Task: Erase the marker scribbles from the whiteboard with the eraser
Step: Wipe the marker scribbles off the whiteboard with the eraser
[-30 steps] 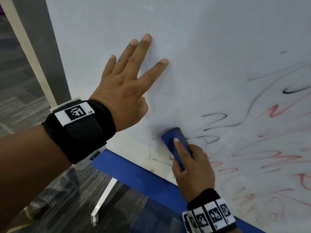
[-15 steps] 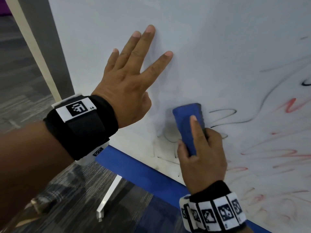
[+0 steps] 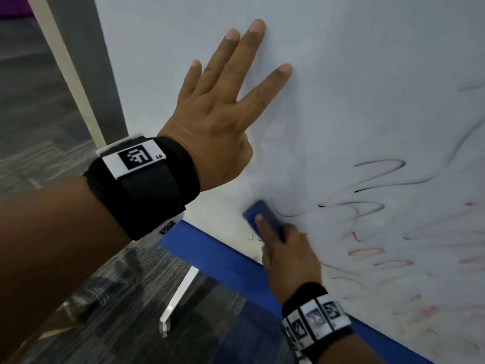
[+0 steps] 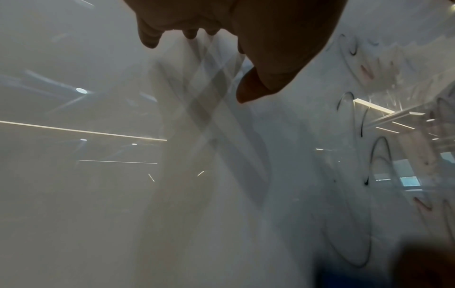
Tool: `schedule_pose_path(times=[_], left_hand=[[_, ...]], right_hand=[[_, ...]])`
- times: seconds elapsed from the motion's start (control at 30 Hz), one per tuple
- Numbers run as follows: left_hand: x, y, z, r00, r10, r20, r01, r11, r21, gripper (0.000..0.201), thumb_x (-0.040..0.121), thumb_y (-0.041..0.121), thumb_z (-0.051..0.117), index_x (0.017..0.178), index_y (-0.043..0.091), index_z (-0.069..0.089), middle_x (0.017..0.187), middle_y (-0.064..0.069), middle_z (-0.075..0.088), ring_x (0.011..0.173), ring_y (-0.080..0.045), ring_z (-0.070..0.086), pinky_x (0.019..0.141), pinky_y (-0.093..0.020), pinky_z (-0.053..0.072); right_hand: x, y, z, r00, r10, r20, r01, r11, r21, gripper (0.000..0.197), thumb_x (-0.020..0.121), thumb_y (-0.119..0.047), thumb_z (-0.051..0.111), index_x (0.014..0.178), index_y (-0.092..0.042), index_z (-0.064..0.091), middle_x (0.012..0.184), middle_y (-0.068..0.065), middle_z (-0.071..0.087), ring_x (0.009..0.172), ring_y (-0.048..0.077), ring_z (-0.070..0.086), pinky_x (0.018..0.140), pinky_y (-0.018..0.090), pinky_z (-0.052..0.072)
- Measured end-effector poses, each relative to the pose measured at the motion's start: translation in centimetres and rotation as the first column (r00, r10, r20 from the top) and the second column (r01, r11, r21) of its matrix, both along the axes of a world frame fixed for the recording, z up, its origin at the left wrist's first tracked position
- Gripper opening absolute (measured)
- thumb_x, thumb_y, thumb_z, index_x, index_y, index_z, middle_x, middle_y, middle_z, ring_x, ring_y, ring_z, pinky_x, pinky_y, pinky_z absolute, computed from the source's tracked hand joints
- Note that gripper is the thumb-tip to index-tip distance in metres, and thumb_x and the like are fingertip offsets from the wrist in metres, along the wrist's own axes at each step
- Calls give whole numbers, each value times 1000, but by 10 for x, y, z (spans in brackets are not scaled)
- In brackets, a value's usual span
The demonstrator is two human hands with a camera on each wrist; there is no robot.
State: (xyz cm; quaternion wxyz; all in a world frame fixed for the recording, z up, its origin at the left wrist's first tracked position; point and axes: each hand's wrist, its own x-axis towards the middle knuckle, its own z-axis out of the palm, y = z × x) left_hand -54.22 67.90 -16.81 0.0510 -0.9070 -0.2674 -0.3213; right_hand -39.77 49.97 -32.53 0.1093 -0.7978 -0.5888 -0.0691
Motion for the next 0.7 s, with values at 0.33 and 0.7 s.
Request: schedule_pose_path(times=[0.33,0.7], left_hand=[[1,3,-5,1000,18,-4,-18,999,42,96,77,3,59,160,27,17,167,-20,7,154,-40,4,117,-67,22],[1,5,-5,1000,24,-14,-23,999,43,94,79,6,59,160,26,16,166,-21,7,154,-40,5,117,-67,21]], right_hand=[[4,-1,35,997,-55,-58,72,927,367,73,75,-21,77,140,-33,46,97,9,52,73,26,55,55,28,41],[10,-20,15,998,-63,-29,70,924,377,74,74,-17,79,138,-36,48,96,6,52,74,27,56,55,32,47]])
